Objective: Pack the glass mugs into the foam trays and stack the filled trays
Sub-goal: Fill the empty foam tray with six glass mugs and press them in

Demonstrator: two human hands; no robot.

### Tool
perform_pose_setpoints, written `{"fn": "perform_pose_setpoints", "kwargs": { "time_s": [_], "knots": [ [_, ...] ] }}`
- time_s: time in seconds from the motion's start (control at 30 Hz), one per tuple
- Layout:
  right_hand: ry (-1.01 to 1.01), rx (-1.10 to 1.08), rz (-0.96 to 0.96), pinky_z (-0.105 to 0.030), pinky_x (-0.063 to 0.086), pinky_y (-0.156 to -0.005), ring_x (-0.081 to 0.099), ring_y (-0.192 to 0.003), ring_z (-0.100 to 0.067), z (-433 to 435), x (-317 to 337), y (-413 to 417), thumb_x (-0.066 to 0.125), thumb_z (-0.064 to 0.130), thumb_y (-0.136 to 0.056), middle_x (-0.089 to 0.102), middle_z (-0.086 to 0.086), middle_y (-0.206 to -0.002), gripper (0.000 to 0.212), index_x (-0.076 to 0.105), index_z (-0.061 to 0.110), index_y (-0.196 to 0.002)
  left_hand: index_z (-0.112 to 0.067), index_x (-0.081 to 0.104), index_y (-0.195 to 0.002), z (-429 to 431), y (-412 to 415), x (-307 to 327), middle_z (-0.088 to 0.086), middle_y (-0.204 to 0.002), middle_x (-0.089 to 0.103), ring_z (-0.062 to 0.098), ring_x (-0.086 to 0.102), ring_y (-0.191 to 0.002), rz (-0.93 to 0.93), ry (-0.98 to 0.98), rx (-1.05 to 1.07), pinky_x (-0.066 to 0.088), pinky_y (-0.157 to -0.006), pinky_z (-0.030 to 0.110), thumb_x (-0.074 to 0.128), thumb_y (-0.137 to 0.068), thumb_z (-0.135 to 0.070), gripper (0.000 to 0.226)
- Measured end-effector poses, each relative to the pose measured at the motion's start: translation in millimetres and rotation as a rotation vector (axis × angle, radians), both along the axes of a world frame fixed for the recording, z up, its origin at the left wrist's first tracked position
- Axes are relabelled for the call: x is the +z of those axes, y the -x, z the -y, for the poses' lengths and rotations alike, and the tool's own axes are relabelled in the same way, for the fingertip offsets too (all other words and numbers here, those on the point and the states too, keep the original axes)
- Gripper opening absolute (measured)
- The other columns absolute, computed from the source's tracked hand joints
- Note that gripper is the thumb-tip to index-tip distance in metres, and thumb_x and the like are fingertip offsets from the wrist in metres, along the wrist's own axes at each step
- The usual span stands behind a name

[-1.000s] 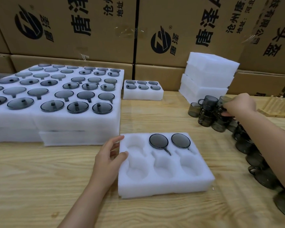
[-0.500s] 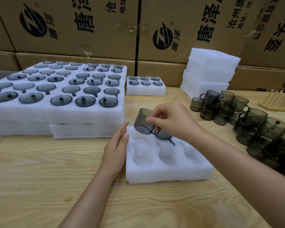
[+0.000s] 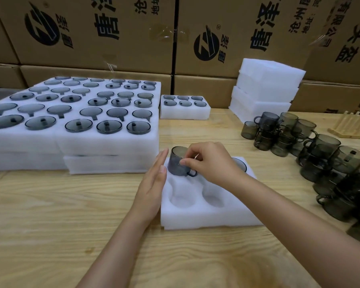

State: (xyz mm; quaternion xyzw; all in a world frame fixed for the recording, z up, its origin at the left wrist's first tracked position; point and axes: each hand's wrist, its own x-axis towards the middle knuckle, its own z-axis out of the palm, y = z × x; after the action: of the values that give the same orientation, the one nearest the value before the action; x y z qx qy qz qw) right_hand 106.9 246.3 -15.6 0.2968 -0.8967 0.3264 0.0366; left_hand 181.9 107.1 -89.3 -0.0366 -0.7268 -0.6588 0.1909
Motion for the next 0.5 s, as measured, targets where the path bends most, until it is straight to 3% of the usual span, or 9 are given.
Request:
{"fn": "perform_pose_setpoints", "kwargs": {
  "time_s": [0.07,0.2,0.37,0.43,0.5],
  "knots": [
    [0.004,-0.007,-0.011,-0.015,0.043,-0.061,0.058,-0.066,-0.005,3,-1,-2,0.069,0.026,-0.084,0.066,0.005,-0.068,0.015,0.067,0.015,-0.074,-0.04,0.035,-0.133,-1,0,1,-0.013,-0.151,0.034,-0.008,0.026,-0.138,-0.003,0.009,-0.017,0.02,-0.117,0.02,0.032,-0.092,-0.039,0.041],
    [-0.068,0.008,-0.04,-0.029,0.048,-0.068,0.059,-0.071,-0.015,8,-5,-8,0.068,0.026,-0.084,0.067,-0.001,-0.069,0.015,0.067,0.014,-0.076,-0.036,0.043,-0.133,1,1,-1,-0.016,-0.147,0.04,-0.005,0.029,-0.138,0.026,0.001,-0.018,0.021,-0.118,0.027,0.034,-0.092,-0.04,0.042],
    [-0.156,0.022,-0.042,-0.038,0.046,-0.083,0.048,-0.09,-0.015,9,-15,-9,0.066,0.031,-0.085,0.065,0.007,-0.079,0.016,0.069,0.016,-0.082,-0.026,0.054,-0.132,3,3,-6,-0.019,-0.148,0.035,-0.007,0.028,-0.137,0.065,0.02,0.022,0.019,-0.117,0.027,0.037,-0.09,-0.042,0.048],
    [-0.129,0.025,-0.136,-0.035,0.04,-0.093,0.045,-0.103,-0.017,6,-21,-9,0.064,0.035,-0.086,0.063,0.006,-0.099,0.02,0.068,0.017,-0.095,-0.029,0.053,-0.131,3,2,-6,-0.017,-0.148,0.037,-0.008,0.029,-0.136,0.052,0.015,0.022,0.02,-0.115,0.023,0.039,-0.091,-0.039,0.043],
    [-0.256,0.08,-0.203,-0.035,0.024,-0.11,0.033,-0.131,-0.02,4,-27,-11,0.052,0.045,-0.092,0.046,0.0,-0.14,0.046,0.055,0.018,-0.129,-0.03,0.052,-0.13,3,3,-7,-0.015,-0.148,0.038,-0.008,0.03,-0.136,0.041,0.036,0.021,0.021,-0.113,0.021,0.04,-0.097,-0.03,0.035]
  ]
}}
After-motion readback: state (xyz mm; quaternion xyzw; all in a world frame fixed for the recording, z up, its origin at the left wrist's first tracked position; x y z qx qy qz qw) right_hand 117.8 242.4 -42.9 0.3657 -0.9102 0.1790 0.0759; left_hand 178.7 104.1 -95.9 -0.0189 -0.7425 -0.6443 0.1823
